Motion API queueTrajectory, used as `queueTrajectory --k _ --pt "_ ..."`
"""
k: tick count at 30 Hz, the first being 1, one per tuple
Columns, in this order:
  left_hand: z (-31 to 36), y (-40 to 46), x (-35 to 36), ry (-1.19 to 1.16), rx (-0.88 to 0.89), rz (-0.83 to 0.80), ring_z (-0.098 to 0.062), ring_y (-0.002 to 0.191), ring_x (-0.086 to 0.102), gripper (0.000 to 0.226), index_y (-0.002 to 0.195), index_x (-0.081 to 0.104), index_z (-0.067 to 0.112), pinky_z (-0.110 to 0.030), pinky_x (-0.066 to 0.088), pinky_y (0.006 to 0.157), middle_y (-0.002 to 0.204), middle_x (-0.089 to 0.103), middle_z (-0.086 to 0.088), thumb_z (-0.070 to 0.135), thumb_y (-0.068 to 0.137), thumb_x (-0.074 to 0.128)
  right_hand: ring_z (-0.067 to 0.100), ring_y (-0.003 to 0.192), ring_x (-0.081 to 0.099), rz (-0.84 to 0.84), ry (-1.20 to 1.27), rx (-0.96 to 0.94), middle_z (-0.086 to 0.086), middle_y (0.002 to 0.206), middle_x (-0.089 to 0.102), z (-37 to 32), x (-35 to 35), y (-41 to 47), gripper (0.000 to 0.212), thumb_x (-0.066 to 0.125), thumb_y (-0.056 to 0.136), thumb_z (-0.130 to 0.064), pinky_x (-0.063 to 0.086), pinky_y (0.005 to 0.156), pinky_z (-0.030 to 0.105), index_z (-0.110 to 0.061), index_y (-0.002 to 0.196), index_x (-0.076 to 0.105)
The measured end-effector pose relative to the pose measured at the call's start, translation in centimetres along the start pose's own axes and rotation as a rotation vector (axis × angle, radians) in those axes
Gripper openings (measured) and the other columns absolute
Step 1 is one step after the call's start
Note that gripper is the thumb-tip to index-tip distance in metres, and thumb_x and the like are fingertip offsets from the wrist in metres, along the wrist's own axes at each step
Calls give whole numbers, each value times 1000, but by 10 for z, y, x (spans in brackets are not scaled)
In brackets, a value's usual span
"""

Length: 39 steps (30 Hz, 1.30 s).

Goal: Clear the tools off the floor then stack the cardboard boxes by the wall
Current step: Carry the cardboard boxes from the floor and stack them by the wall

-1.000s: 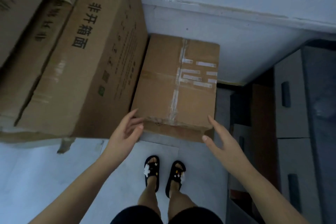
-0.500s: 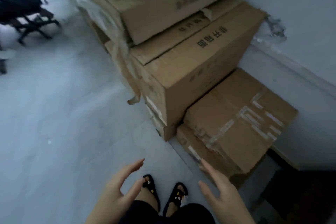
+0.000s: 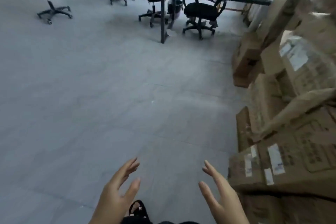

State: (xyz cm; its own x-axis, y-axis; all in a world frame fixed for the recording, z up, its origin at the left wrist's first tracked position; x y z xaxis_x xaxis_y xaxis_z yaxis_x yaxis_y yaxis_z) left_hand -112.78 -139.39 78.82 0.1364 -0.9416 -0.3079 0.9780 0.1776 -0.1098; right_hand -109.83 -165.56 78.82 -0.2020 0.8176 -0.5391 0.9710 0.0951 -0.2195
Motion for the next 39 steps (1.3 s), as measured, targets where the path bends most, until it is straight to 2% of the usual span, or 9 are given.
queueTrajectory --k 4,9,15,20,22,25,29,33,39 --pt "-26 24 -98 9 4 163 6 113 56 55 115 47 66 -8 40 95 116 61 31 77 63 58 -30 109 37 -57 11 -73 -54 122 27 -65 80 50 64 25 48 -100 30 88 5 -85 110 13" --pt "-50 38 -192 -4 -50 380 4 114 56 57 116 45 68 -9 41 94 117 60 31 86 62 50 -23 113 42 -166 48 -200 -45 120 46 -141 157 108 61 35 53 -96 38 96 22 -80 112 30" --pt "-82 67 -261 -65 -102 557 1 112 58 44 112 50 65 -9 40 96 114 63 26 53 71 55 -25 114 38 -364 -49 -311 -47 124 40 -211 227 172 47 47 77 -62 36 97 19 -81 114 25" --pt "-103 128 -306 -58 -155 654 2 112 58 46 114 48 66 -7 39 95 114 63 28 52 71 55 -28 108 40 -407 -94 -401 -50 122 38 -268 281 252 58 28 56 -96 37 87 12 -82 112 23" --pt "-108 164 -336 -66 -165 722 3 112 58 46 114 48 66 -7 39 95 115 62 28 53 71 55 -29 106 40 -439 -103 -439 -49 122 37 -300 308 295 52 31 59 -94 37 86 12 -83 109 24" --pt "-112 218 -384 -87 -180 828 4 112 57 45 112 48 67 -5 38 94 114 62 29 54 70 54 -26 107 42 -507 -79 -482 -45 120 43 -350 347 362 40 43 73 -67 39 93 19 -82 108 28" --pt "-111 268 -442 -92 -207 966 4 110 58 44 111 50 67 -7 40 94 112 63 28 55 69 54 -22 108 47 -582 -84 -561 -43 117 50 -422 411 436 37 49 80 -60 42 93 22 -79 108 34" --pt "-126 281 -491 -145 -292 1125 7 108 58 44 109 50 68 -4 40 91 110 64 30 59 66 56 -21 108 48 -732 -112 -648 -43 116 51 -471 492 470 44 41 68 -83 41 89 14 -77 111 35" --pt "-171 288 -594 -166 -397 1280 10 105 58 43 103 48 73 -1 39 87 106 63 34 64 63 60 -25 103 47 -871 -141 -709 -46 113 50 -543 633 485 42 38 66 -87 39 86 4 -79 108 34"
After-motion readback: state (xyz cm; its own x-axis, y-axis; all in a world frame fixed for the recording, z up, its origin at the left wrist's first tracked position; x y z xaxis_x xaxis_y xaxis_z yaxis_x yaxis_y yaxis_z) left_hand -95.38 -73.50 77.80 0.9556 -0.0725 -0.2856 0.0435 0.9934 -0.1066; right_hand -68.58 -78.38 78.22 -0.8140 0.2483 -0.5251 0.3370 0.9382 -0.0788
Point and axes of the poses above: each hand's wrist, its own y-axis towards the middle knuckle, its own x-axis out of the palm, z = x × y, the point moved 4 cm from there along y, towards the middle knuckle
